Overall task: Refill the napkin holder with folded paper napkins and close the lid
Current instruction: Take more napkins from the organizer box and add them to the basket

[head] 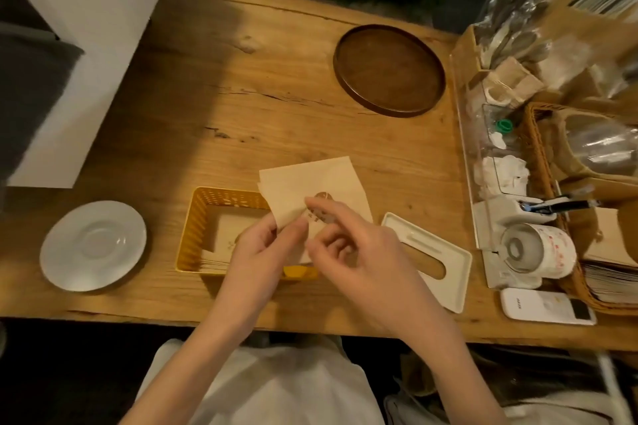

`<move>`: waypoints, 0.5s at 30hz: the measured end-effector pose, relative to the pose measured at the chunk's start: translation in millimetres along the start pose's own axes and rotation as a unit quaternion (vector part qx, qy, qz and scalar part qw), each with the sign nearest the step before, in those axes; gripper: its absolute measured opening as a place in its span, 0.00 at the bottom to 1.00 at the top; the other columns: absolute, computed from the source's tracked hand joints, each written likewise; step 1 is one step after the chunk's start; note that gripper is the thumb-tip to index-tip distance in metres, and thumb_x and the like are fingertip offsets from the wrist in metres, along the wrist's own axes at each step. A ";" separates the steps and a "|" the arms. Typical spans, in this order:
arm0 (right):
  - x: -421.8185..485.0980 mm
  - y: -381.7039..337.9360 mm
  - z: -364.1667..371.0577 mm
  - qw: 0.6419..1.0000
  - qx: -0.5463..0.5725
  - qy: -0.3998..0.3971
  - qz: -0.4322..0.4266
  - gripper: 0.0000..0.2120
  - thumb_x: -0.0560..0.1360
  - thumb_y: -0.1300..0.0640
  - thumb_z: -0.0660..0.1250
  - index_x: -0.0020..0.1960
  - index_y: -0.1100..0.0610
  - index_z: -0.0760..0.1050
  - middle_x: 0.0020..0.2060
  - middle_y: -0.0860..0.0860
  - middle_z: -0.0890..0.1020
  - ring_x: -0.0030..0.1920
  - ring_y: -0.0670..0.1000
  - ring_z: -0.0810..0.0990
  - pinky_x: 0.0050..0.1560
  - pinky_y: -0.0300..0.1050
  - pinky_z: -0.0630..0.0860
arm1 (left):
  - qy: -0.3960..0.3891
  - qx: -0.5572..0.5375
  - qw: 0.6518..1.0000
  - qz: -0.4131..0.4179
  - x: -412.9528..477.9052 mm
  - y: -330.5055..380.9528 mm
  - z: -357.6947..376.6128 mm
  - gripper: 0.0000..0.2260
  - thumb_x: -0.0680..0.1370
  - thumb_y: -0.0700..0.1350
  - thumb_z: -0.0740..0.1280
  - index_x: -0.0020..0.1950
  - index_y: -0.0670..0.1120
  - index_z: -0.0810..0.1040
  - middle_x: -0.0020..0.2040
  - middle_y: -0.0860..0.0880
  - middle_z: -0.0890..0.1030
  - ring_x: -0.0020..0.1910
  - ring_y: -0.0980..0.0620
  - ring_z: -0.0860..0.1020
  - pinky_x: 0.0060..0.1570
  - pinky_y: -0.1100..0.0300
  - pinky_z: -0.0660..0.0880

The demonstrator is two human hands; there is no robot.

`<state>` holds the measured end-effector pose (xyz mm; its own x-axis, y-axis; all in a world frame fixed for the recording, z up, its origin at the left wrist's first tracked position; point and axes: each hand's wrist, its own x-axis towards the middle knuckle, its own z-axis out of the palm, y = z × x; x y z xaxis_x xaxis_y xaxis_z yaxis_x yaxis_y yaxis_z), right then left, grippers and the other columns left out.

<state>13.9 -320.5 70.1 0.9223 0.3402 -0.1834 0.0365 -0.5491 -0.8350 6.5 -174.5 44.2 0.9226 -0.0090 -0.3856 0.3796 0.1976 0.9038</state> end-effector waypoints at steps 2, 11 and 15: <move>5.1 -1.4 -0.6 0.996 0.040 0.074 0.007 0.16 0.78 0.57 0.66 0.64 0.45 0.75 0.38 0.45 0.80 0.38 0.44 0.77 0.37 0.34 0.75 | 0.009 -0.017 1.000 -0.009 2.1 4.0 -12.1 0.09 0.79 0.41 0.63 0.56 0.48 0.80 0.50 0.53 0.85 0.45 0.59 0.82 0.36 0.68 0.77; 34.1 11.3 6.0 0.952 0.194 0.053 0.231 0.20 0.77 0.38 0.58 0.59 0.49 0.79 0.51 0.46 0.85 0.53 0.45 0.83 0.54 0.43 0.76 | -0.036 0.015 0.999 -0.029 7.8 17.2 -57.6 0.11 0.76 0.43 0.66 0.57 0.49 0.80 0.52 0.55 0.85 0.50 0.56 0.82 0.42 0.64 0.79; 34.3 3.7 13.5 0.921 0.297 0.022 0.253 0.16 0.78 0.44 0.62 0.51 0.53 0.83 0.46 0.49 0.87 0.47 0.47 0.85 0.49 0.43 0.78 | -0.076 0.032 0.996 -0.039 6.6 16.8 -64.3 0.12 0.76 0.42 0.66 0.58 0.48 0.79 0.52 0.54 0.85 0.51 0.56 0.83 0.43 0.67 0.78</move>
<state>40.5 -300.5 53.7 0.7793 0.1169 -0.6157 -0.6059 -0.1105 -0.7878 14.5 -108.2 44.9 0.8882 -0.1715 -0.4263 0.4491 0.1276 0.8843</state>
